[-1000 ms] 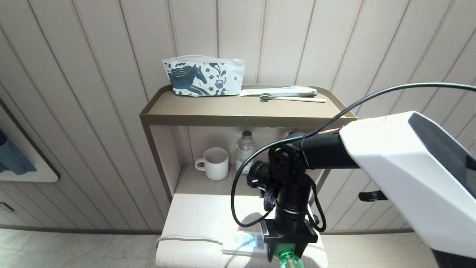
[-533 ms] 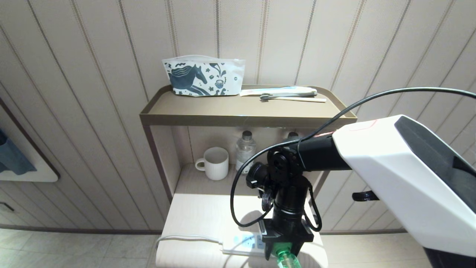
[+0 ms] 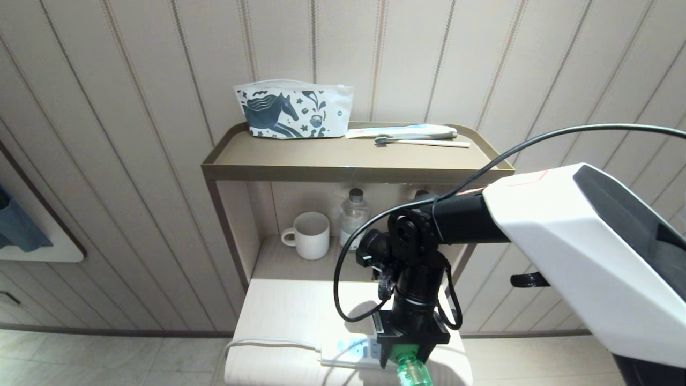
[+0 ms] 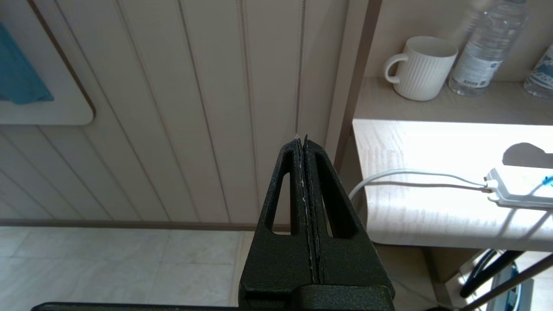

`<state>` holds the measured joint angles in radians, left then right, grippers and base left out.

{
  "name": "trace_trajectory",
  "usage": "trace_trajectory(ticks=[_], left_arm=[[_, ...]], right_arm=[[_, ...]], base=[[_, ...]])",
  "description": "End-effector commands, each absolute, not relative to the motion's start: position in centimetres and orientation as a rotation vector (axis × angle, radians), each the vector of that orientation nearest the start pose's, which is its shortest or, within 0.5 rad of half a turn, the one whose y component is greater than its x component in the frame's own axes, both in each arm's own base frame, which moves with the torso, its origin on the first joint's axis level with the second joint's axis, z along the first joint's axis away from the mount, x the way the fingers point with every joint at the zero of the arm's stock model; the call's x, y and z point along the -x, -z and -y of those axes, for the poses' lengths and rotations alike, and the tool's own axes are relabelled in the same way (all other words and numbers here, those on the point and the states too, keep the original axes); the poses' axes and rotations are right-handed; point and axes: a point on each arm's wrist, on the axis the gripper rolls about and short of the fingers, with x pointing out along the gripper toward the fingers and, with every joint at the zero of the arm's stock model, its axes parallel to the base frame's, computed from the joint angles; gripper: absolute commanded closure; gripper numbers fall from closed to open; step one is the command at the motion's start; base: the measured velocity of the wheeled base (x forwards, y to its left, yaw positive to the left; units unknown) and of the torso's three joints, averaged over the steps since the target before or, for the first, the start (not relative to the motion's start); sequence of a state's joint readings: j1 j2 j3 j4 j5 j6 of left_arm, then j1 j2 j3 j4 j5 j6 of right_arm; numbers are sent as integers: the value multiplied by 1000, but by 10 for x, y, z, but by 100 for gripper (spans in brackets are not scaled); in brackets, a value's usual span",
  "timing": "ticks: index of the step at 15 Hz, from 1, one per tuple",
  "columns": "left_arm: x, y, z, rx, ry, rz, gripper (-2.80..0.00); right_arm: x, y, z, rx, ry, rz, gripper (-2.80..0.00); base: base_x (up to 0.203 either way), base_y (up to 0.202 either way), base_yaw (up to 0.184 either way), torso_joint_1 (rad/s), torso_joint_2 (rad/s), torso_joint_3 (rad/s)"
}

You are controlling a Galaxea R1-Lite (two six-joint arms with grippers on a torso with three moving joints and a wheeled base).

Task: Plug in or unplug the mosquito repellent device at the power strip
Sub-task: Insert the plug into the socket

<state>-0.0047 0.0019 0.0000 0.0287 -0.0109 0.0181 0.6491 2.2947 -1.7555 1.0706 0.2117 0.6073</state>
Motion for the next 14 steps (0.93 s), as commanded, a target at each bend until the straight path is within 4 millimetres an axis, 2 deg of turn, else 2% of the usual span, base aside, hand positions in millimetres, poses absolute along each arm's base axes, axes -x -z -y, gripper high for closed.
trace_trajectory(ticks=[1,8,14], left_arm=[[23,-73,0,-18,16,-32,0],[23,-73,0,-20,16,-31,0],[23,-73,0,-18,16,-31,0]], right_arm=[[-304,-97,-235,-95,-145,-1724,0],[-308,-93,-238,-104,-154,-1708,0],[-313,-98,-234,-125,-155,-1684,0]], base=[[0,0,0,0,0,0],[0,0,0,0,0,0],[0,0,0,0,0,0]])
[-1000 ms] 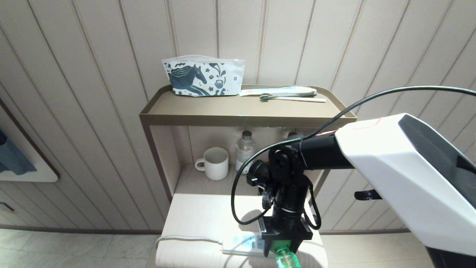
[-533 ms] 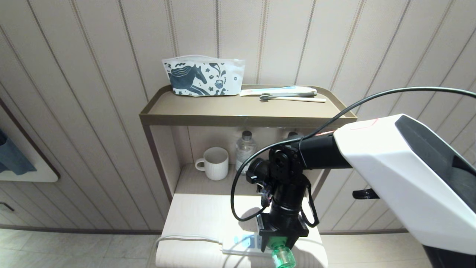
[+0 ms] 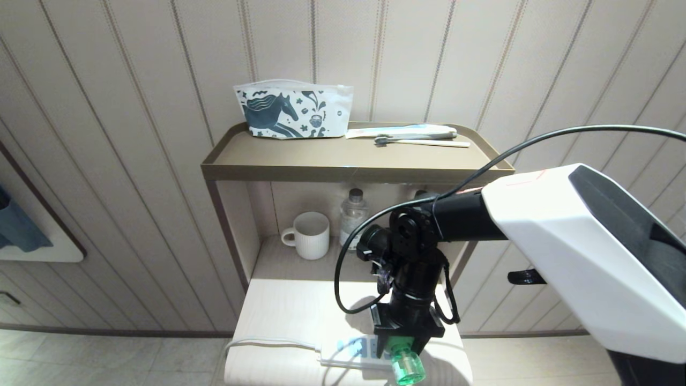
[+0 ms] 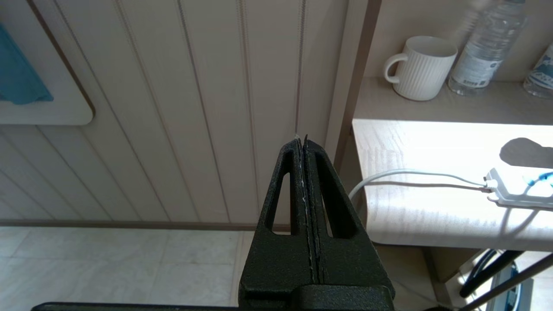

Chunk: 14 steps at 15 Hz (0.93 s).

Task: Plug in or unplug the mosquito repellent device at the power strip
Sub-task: Insert the plug into the socket

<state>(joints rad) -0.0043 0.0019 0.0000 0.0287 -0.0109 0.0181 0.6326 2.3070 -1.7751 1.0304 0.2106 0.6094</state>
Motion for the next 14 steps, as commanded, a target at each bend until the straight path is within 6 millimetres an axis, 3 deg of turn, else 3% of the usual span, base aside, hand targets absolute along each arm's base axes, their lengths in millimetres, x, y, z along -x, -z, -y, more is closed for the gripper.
trace_trajectory(ticks=[1,8,14], left_arm=[[23,-73,0,-18,16,-31,0],[23,-73,0,-18,16,-31,0],[23,-73,0,-18,17,-31,0]], right_arm=[[-312,-99,-233,-125,-154,-1684,0],[-312,-91,-224,-130,-119,-1717,0],[-313,-90,-231,-133,-133,-1703,0]], base=[[0,0,0,0,0,0],[0,0,0,0,0,0],[0,0,0,0,0,0]])
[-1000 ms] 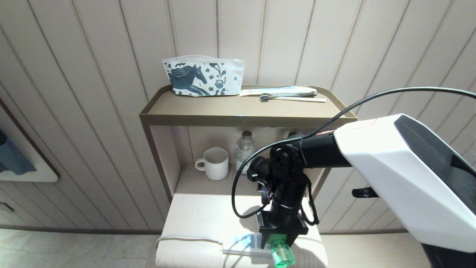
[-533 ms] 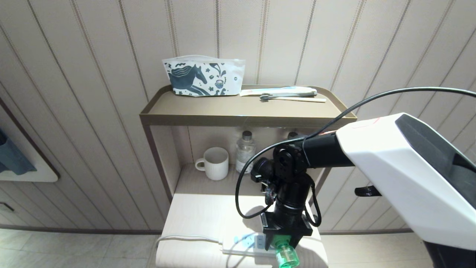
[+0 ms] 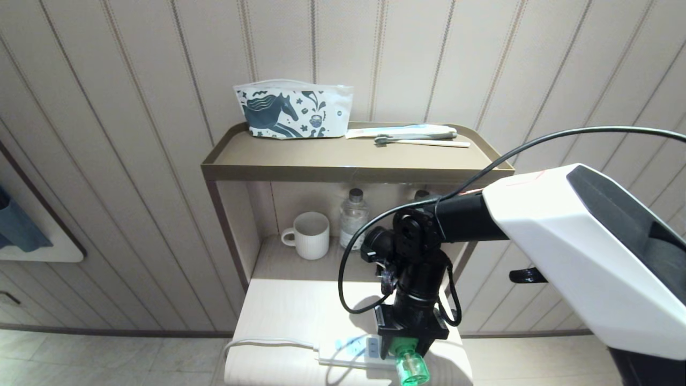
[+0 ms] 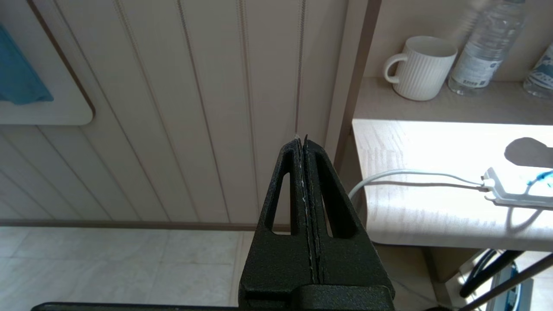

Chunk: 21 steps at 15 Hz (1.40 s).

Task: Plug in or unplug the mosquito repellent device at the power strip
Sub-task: Insert the plug into the socket

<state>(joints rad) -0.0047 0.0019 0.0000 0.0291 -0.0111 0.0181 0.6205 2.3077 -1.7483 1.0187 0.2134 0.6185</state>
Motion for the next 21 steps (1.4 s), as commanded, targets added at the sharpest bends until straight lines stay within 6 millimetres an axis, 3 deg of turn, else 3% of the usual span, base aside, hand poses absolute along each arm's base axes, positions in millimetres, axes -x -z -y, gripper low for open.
trace_trajectory(ticks=[1,10,21], left_arm=[[23,-73,0,-18,16,-31,0],[23,-73,0,-18,16,-31,0],[23,-73,0,-18,16,-31,0]], right_arm=[[-313,-90,-232,-132,-134,-1703,0],[-316,-101,-235,-153,-156,-1658,0],[-312,-93,-236,-142,-140,-1692,0]], base=[[0,0,0,0,0,0],[0,0,0,0,0,0],[0,0,0,0,0,0]])
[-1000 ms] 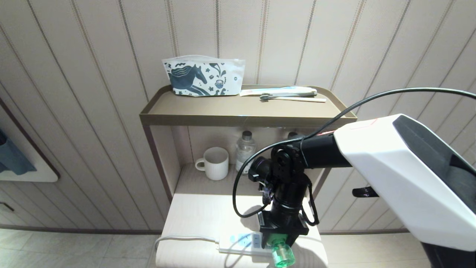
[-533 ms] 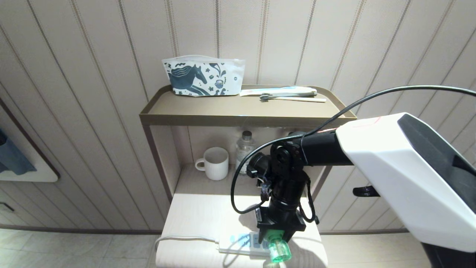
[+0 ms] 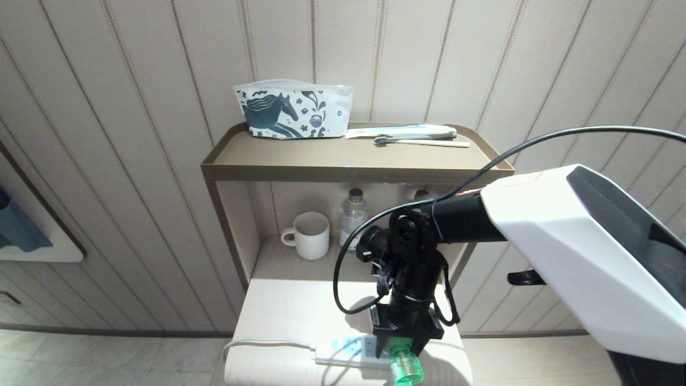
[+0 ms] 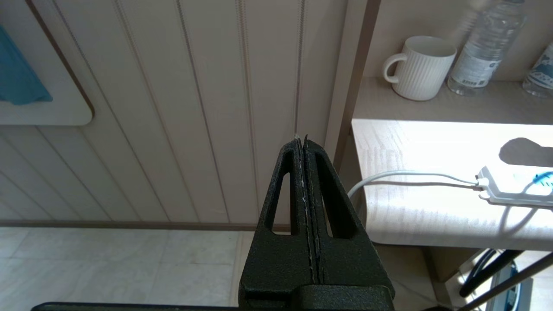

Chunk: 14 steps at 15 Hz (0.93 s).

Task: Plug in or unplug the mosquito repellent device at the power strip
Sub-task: Insert the plug into the socket

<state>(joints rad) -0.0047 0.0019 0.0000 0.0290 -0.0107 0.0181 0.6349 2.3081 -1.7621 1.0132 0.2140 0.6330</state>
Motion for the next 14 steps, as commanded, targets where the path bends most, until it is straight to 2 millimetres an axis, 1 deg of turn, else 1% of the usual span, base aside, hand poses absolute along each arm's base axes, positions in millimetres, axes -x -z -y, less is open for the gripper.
trace_trajectory(ticks=[1,12,14], left_arm=[[23,-73,0,-18,16,-31,0],[23,-73,0,-18,16,-31,0],[23,-73,0,-18,16,-31,0]], right_arm=[[-311,-93,-236,-140,-141,-1694,0],[-312,-89,-241,-145,-144,-1692,0],[-312,-91,-241,-148,-148,-1686,0]], base=[[0,0,0,0,0,0],[0,0,0,0,0,0],[0,0,0,0,0,0]])
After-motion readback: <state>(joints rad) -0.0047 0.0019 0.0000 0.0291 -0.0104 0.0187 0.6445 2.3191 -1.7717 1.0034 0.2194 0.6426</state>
